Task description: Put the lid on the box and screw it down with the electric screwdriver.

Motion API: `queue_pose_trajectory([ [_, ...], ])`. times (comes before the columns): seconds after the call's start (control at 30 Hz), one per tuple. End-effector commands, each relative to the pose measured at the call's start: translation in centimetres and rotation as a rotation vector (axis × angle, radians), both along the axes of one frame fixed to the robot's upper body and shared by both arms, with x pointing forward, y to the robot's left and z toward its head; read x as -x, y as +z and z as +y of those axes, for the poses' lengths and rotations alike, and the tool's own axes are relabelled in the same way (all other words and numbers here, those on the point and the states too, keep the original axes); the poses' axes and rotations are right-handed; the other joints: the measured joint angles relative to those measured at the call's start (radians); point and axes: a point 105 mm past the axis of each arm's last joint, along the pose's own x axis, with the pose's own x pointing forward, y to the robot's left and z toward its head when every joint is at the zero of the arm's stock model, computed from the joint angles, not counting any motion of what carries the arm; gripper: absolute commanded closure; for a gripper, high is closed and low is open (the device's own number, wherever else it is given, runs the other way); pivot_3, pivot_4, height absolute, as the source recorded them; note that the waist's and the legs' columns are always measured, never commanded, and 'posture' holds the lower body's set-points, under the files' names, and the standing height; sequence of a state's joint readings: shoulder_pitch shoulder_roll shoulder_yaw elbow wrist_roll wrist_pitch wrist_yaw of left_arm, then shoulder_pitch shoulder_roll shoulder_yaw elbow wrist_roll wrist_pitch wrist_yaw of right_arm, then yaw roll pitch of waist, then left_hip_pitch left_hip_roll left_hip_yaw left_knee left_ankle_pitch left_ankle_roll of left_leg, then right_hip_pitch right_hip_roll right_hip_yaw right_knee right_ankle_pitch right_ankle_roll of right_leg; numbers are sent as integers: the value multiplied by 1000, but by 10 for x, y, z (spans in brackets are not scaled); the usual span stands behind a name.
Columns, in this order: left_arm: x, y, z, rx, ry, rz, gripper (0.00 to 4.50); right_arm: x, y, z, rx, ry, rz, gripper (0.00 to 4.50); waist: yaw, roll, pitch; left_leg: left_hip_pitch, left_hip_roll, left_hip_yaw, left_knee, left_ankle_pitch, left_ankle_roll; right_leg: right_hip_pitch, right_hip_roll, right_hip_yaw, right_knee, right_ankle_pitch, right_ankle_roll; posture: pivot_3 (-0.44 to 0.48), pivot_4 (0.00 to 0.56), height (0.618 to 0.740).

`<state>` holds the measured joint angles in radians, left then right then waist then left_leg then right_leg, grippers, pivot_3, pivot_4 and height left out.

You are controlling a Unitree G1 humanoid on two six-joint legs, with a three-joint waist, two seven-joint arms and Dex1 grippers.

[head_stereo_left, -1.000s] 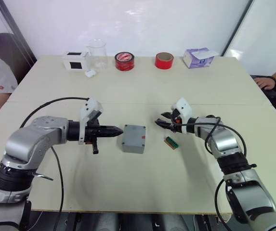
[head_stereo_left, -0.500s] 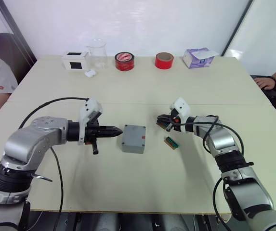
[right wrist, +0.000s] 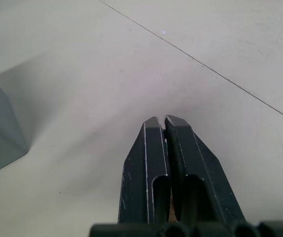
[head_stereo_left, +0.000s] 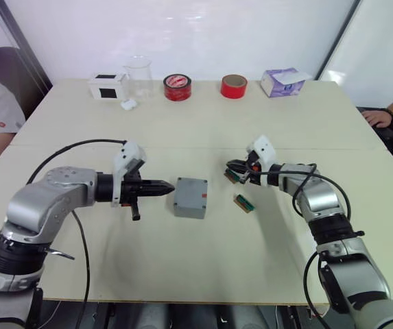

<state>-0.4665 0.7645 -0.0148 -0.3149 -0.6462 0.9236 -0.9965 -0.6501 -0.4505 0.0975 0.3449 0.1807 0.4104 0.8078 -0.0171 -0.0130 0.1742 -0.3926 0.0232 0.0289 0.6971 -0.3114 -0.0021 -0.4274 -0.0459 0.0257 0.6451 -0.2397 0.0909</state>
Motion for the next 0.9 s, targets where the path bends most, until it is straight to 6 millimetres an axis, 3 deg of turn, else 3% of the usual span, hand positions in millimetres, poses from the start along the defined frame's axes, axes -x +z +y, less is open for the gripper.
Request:
queue_pose_trajectory([
  [0.03,1,9,0,11,-8,-44,4500,-2,26,4,-36,15,-78,4405,0,0,0,0,0,0,0,0,0,0,0,0,0,0,0,0,150,740],
  [0.33,1,7,1,14,-4,-41,4500,1,42,10,-49,40,-121,4405,0,0,0,0,0,0,0,0,0,0,0,0,0,0,0,0,150,740],
  [0.57,1,9,11,4,18,-37,4500,34,76,31,-99,163,-185,4405,1,1,0,0,1,0,0,0,0,0,0,0,0,0,0,0,150,740],
  [0.73,3,6,14,-8,19,-28,4500,58,70,50,-103,227,-176,4405,3,0,0,0,2,0,-1,0,0,0,0,0,0,0,-1,0,150,740],
  [0.9,3,4,12,-9,16,-21,4500,68,55,59,-99,247,-144,4405,3,0,0,0,2,0,-1,0,0,0,0,0,0,-2,-3,0,150,740],
])
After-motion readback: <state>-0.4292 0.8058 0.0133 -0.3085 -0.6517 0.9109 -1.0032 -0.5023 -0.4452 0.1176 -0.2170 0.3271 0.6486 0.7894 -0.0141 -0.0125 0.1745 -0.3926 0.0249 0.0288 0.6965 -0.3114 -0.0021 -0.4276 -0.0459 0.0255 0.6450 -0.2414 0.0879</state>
